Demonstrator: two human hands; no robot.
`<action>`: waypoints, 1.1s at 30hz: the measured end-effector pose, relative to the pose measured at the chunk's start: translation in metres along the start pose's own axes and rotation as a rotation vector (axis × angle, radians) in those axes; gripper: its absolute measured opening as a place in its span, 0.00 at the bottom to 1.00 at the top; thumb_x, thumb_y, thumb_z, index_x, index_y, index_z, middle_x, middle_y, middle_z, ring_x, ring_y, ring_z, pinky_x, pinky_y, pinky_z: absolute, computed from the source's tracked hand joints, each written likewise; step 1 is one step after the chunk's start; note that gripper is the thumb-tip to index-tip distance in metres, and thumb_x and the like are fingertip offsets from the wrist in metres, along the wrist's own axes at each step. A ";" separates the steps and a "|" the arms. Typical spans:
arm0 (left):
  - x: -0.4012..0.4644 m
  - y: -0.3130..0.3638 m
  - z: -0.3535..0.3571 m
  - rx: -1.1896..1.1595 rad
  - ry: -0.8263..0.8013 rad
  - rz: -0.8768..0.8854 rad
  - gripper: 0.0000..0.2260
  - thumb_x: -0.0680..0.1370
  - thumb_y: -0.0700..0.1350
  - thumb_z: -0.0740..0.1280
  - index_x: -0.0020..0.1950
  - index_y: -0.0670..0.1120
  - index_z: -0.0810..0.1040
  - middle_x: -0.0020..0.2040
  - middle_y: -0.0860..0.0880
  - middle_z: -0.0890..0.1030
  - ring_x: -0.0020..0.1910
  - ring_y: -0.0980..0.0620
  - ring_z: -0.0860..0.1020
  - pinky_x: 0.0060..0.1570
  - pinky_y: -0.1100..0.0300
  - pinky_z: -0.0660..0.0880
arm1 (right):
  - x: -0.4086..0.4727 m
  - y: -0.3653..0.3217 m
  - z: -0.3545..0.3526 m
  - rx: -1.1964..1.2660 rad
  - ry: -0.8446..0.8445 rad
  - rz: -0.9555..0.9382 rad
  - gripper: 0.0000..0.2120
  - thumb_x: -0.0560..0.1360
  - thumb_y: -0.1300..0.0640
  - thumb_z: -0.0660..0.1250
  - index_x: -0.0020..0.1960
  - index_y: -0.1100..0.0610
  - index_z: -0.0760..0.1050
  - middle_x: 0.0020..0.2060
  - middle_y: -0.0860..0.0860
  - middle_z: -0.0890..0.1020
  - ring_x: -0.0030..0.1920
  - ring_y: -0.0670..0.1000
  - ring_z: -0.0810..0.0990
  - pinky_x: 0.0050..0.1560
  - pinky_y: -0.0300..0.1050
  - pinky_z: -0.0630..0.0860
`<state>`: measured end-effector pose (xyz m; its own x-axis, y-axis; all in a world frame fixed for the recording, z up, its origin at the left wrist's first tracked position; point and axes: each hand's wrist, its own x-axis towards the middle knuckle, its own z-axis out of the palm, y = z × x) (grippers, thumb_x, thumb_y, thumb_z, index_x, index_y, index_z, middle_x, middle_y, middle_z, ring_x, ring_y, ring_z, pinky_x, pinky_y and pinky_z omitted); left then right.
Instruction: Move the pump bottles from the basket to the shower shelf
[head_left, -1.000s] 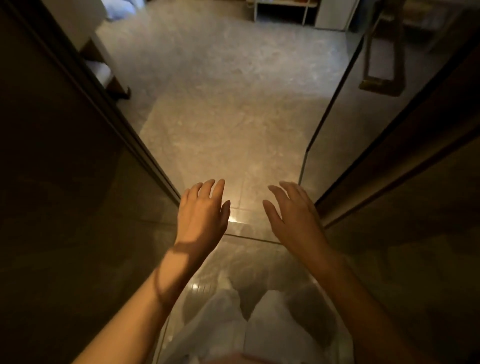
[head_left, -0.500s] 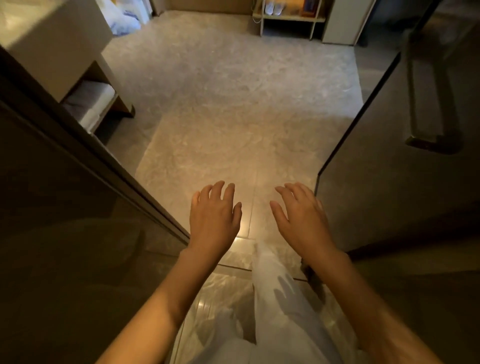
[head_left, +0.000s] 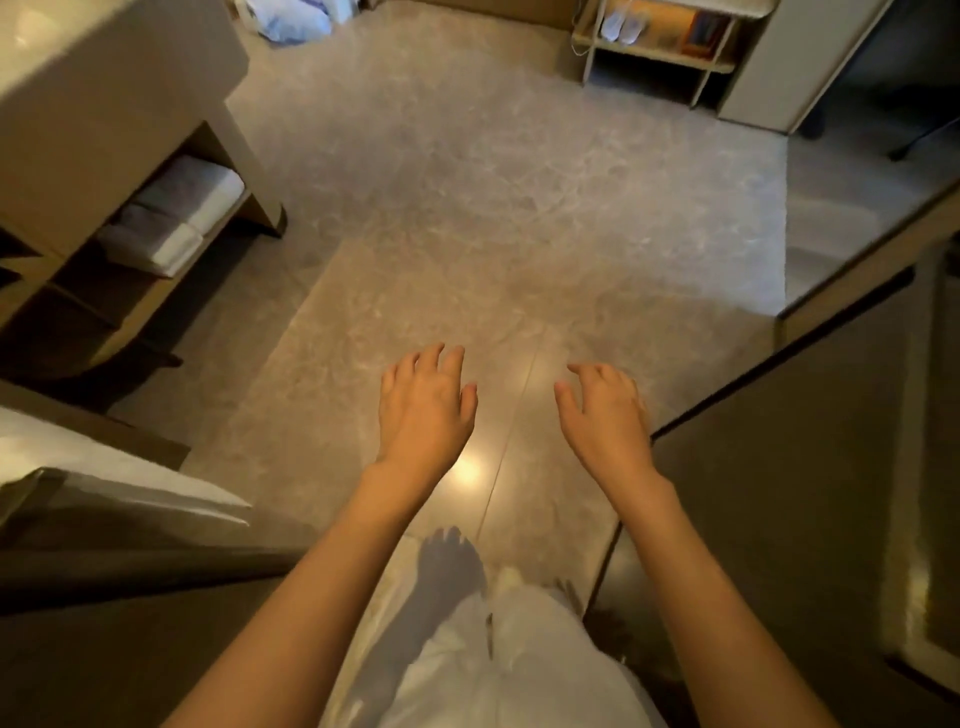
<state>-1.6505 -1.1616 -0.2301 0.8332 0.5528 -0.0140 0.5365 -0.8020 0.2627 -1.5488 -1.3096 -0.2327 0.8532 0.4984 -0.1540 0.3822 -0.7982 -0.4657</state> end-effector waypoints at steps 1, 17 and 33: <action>0.018 -0.001 -0.003 0.012 0.009 -0.004 0.17 0.78 0.49 0.60 0.65 0.44 0.72 0.63 0.43 0.76 0.61 0.42 0.73 0.61 0.49 0.66 | 0.016 -0.002 -0.001 -0.007 -0.010 -0.018 0.19 0.80 0.52 0.56 0.68 0.58 0.69 0.65 0.55 0.74 0.68 0.55 0.66 0.67 0.51 0.63; 0.383 -0.085 -0.017 0.078 -0.085 -0.072 0.21 0.79 0.52 0.56 0.71 0.46 0.66 0.70 0.44 0.70 0.67 0.43 0.68 0.66 0.51 0.63 | 0.390 -0.104 0.002 -0.137 -0.026 -0.231 0.19 0.79 0.52 0.58 0.67 0.59 0.70 0.64 0.57 0.74 0.67 0.58 0.68 0.67 0.52 0.65; 0.772 -0.128 -0.042 0.018 -0.061 -0.241 0.23 0.78 0.52 0.58 0.72 0.48 0.63 0.72 0.44 0.68 0.69 0.43 0.66 0.67 0.52 0.61 | 0.796 -0.213 -0.018 -0.107 -0.035 -0.453 0.17 0.78 0.54 0.60 0.64 0.61 0.74 0.61 0.59 0.77 0.64 0.59 0.72 0.65 0.52 0.68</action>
<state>-1.0813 -0.6225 -0.2336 0.6871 0.7143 -0.1329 0.7226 -0.6527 0.2279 -0.9449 -0.7492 -0.2406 0.5795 0.8148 0.0137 0.7499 -0.5266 -0.4003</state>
